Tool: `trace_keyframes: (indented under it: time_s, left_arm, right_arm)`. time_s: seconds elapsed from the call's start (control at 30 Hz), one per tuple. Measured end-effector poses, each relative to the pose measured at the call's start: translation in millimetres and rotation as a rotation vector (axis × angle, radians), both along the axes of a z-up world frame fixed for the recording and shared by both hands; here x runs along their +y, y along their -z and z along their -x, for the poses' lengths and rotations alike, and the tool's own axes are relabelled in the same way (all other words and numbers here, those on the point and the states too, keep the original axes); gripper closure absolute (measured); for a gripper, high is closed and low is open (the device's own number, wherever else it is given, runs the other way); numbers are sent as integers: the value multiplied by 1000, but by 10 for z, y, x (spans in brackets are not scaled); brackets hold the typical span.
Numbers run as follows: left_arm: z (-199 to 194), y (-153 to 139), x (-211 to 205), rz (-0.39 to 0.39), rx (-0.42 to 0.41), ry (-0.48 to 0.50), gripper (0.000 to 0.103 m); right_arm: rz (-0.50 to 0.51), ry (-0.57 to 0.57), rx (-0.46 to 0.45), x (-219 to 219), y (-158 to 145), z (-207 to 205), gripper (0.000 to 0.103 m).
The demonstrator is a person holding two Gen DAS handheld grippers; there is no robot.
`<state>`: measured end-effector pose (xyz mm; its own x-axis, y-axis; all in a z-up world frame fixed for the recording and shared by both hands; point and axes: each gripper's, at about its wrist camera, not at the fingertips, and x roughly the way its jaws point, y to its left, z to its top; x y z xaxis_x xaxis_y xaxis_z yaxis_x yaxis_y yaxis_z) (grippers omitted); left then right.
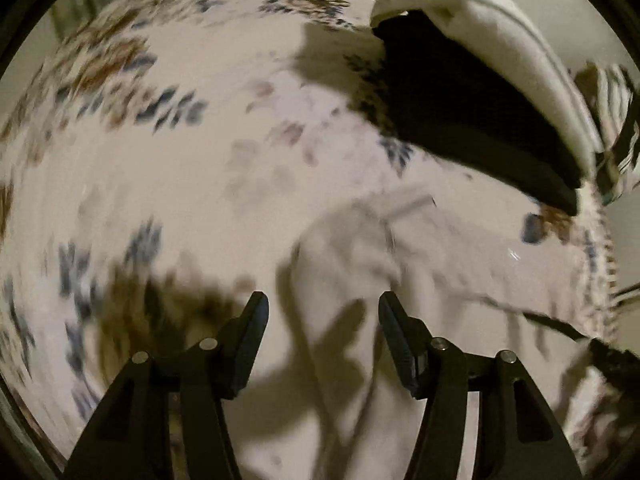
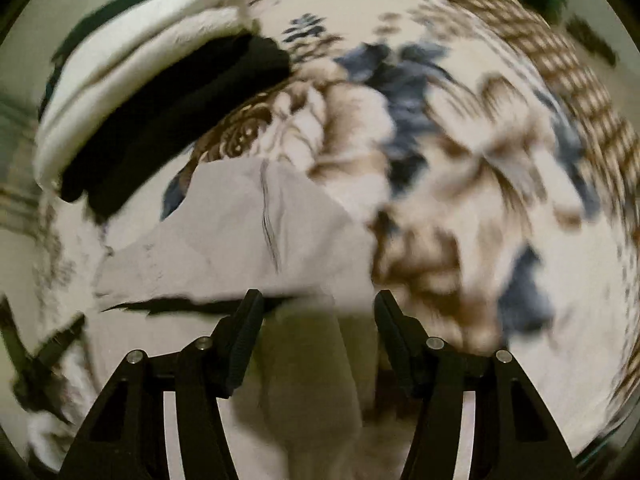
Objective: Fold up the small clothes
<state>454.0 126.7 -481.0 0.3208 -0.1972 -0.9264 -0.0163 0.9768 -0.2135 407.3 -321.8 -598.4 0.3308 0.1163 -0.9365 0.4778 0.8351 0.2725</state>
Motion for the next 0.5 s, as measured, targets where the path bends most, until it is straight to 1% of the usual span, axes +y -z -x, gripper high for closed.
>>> trace_keyframes:
  time_s: [0.03, 0.07, 0.13, 0.17, 0.2, 0.23, 0.27, 0.3, 0.37, 0.4, 0.43, 0.5]
  left_arm:
    - [144, 3, 42, 32, 14, -9, 48]
    - [231, 22, 36, 52, 30, -9, 48]
    - [404, 164, 21, 102, 83, 1, 48]
    - [462, 256, -14, 108, 105, 7, 48]
    - [485, 301, -37, 116, 113, 11, 50]
    - [530, 342, -72, 123, 104, 21, 55]
    - [549, 342, -99, 124, 87, 35, 79]
    - [564, 328, -146, 109, 66, 64, 91]
    - [530, 313, -170, 83, 49, 83, 91]
    - [511, 331, -154, 82, 54, 83, 91]
    - [480, 361, -134, 86, 63, 77, 91]
    - [445, 369, -84, 95, 73, 69, 90]
  right_arm:
    - [-61, 28, -17, -30, -17, 172, 43]
    - [-96, 42, -18, -37, -14, 271, 43]
    - [-181, 66, 1, -24, 70, 480, 43]
    - [-199, 62, 25, 14, 130, 540, 43]
    - [-190, 54, 55, 67, 210, 574, 48]
    - [-183, 46, 64, 115, 256, 590, 79]
    - [-180, 37, 80, 158, 304, 588, 95]
    - [-172, 31, 98, 206, 344, 578, 98]
    - [-87, 28, 69, 282, 255, 542, 98]
    - [-52, 29, 62, 291, 215, 519, 99]
    - [-35, 37, 64, 281, 192, 491, 100]
    - [-36, 59, 81, 245, 185, 474, 100]
